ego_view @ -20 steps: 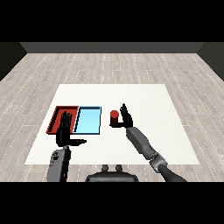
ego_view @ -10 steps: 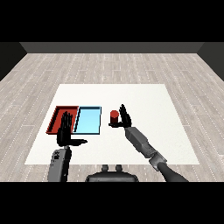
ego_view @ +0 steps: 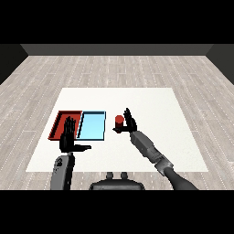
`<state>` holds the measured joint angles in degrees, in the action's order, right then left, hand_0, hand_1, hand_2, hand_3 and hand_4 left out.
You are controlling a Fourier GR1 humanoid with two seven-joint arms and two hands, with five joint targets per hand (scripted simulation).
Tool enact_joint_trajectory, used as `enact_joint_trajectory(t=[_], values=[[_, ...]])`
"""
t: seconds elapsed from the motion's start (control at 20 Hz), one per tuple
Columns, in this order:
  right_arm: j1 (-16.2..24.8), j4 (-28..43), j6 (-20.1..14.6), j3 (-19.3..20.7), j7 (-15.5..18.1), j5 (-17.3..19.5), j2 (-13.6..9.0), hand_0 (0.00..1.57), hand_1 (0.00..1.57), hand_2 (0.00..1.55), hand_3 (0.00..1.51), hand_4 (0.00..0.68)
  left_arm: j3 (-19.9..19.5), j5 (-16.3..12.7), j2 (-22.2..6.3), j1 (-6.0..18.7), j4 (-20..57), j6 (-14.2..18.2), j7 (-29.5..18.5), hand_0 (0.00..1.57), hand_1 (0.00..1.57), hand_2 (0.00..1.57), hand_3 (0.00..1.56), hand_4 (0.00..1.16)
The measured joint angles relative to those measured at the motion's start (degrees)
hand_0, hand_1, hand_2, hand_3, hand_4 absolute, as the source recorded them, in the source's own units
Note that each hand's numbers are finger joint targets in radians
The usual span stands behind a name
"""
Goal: Pick the red can and put it in the red box
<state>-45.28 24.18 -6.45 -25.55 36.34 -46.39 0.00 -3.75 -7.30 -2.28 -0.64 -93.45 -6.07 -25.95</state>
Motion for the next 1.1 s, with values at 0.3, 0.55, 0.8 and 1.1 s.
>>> enact_joint_trajectory(t=[0.3,0.55,0.8,1.1], values=[[-0.5,1.9,-2.5,-4.5,-0.5,-4.2,0.0,0.0,0.0,0.0,0.0,0.0,0.4,0.0,0.3,-0.3,-1.1,0.4,1.0,0.0,0.0,0.0,0.0,0.0],[-1.9,0.1,-2.0,-6.5,-0.5,-6.0,0.0,0.0,0.0,0.0,0.0,0.0,0.2,-0.2,0.5,0.1,0.4,0.4,-0.5,0.0,0.0,0.0,0.0,0.0],[-3.4,-1.7,-2.5,-7.7,-1.5,-8.1,0.0,0.0,0.0,0.0,0.0,0.0,0.1,-1.0,0.2,-0.3,-1.2,0.1,0.7,0.0,0.0,0.0,0.0,0.0],[-2.7,-1.0,-7.5,-11.7,-1.4,-10.7,0.0,1.52,1.52,1.5,1.46,0.493,0.5,-0.6,0.4,-0.3,-1.3,0.2,0.6,0.0,0.0,0.0,0.0,0.0]])
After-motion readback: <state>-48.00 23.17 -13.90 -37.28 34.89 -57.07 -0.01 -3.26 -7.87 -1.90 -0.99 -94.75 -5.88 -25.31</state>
